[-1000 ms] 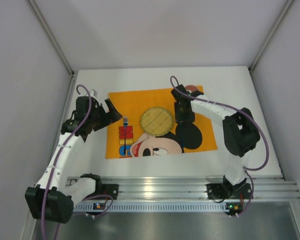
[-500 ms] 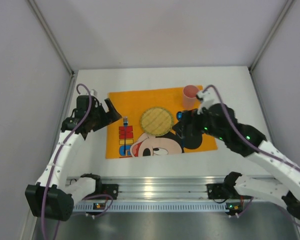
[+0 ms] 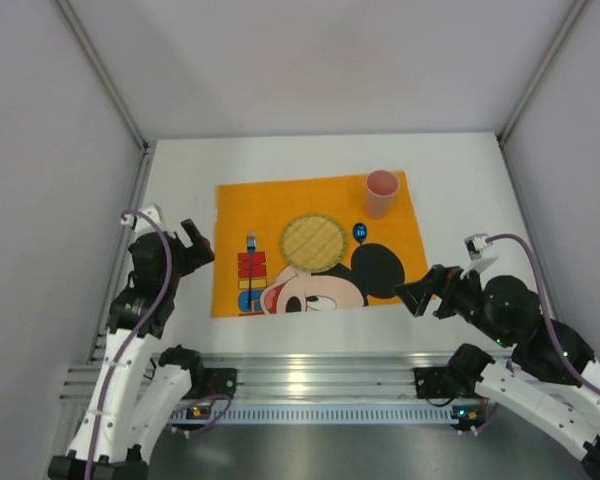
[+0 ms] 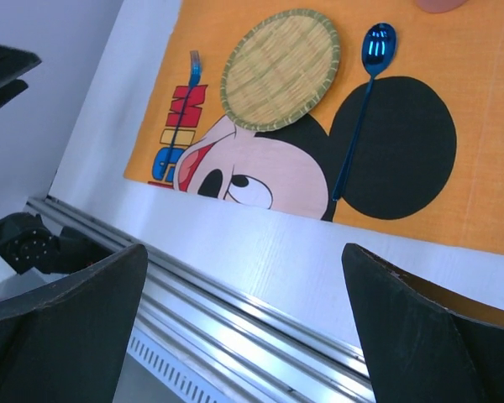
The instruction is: Set the dinner table for one person
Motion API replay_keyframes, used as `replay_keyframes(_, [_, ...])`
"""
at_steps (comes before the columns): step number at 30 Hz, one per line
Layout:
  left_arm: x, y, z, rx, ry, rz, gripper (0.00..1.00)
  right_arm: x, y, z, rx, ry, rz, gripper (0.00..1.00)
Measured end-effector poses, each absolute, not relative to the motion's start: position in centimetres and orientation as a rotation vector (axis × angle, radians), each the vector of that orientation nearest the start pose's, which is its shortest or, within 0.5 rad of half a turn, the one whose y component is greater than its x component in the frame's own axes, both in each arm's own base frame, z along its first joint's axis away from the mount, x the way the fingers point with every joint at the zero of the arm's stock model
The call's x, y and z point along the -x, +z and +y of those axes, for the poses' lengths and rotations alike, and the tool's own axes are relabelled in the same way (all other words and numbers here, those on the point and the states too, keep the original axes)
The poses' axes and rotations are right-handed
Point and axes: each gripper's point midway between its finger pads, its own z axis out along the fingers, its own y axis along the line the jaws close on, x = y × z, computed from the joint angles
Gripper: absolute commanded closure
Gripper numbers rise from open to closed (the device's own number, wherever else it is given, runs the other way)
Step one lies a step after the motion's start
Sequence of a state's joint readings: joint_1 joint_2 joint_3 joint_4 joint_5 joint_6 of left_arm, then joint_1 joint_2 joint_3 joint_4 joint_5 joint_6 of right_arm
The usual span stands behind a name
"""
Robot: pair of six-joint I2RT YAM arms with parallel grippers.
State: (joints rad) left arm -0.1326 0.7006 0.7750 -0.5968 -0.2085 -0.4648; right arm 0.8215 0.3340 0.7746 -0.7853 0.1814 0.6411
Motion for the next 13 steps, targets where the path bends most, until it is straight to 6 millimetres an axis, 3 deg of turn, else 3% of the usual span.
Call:
replay_keyframes(6, [-25.5,21.1,0.0,0.378,-0.051,1.883,0.01,-13.9,23.4,13.0,0.006,0.752,2.03,0.0])
replay_keyframes(13, [-28.3,20.2,1.2,0.298,0.086,1.861,0.01,-14.3,23.4,12.6,-0.022,0.728,2.025,0.0])
